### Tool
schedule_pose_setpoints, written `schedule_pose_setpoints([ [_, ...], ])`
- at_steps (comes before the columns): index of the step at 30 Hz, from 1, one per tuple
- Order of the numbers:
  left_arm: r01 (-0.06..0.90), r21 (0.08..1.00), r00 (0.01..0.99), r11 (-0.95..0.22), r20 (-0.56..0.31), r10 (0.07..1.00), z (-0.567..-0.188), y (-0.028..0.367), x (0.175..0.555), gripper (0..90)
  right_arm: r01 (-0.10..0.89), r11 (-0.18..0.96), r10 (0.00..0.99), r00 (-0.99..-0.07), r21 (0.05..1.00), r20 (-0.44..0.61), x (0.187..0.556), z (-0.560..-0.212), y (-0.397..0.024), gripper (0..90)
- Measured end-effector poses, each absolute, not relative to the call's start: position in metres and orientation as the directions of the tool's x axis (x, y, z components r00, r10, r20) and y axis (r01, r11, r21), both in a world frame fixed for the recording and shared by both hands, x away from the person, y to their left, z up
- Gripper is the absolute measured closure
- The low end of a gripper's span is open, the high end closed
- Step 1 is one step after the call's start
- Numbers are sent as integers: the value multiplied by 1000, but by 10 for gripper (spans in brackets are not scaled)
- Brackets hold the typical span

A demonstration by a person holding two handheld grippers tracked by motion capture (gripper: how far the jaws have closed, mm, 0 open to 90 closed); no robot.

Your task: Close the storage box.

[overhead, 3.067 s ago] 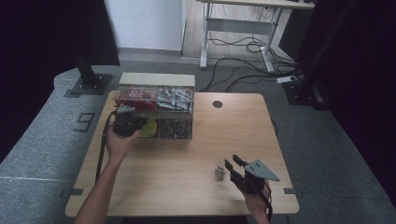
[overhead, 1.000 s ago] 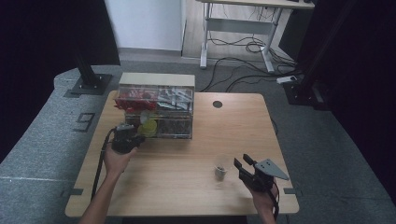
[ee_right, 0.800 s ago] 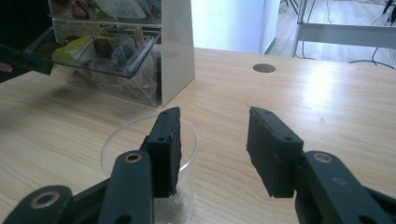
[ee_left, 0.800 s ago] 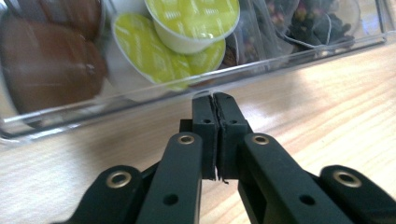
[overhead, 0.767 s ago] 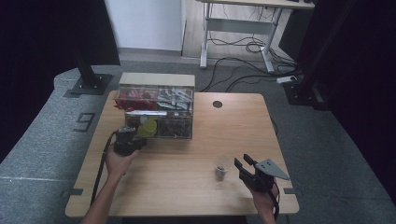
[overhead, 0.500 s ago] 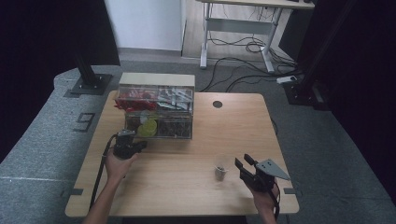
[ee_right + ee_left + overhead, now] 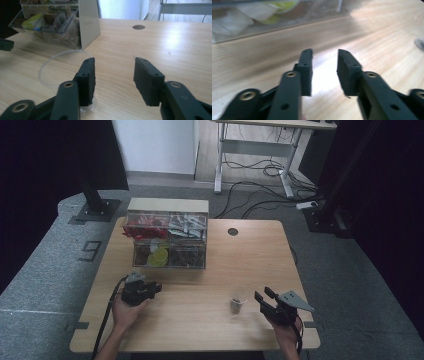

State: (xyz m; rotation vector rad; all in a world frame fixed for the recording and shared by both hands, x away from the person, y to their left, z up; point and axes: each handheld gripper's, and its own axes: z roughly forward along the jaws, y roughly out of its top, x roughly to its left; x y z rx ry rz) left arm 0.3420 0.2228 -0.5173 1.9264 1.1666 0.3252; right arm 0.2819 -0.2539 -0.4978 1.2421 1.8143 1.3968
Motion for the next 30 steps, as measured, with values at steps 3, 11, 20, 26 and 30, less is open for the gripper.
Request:
schedule_pose_setpoints([
  [3,585,775,555,-239,-167,815,-520,221,333,561,343,58,893,-437,937,105,280,-503,-260,471],
  [11,569,775,559,-277,-118,821,-531,223,312,476,370,104,895,-440,923,75,279,-521,-271,397],
  [20,584,765,538,-271,-115,835,-538,230,308,469,410,103,898,-430,906,93,286,-536,-277,383],
  [26,577,774,533,-261,-115,838,-535,231,307,467,415,102,899,-428,904,95,287,-538,-277,380],
  [30,577,774,530,-259,-114,840,-535,231,308,462,420,110,898,-431,901,92,288,-539,-276,373],
])
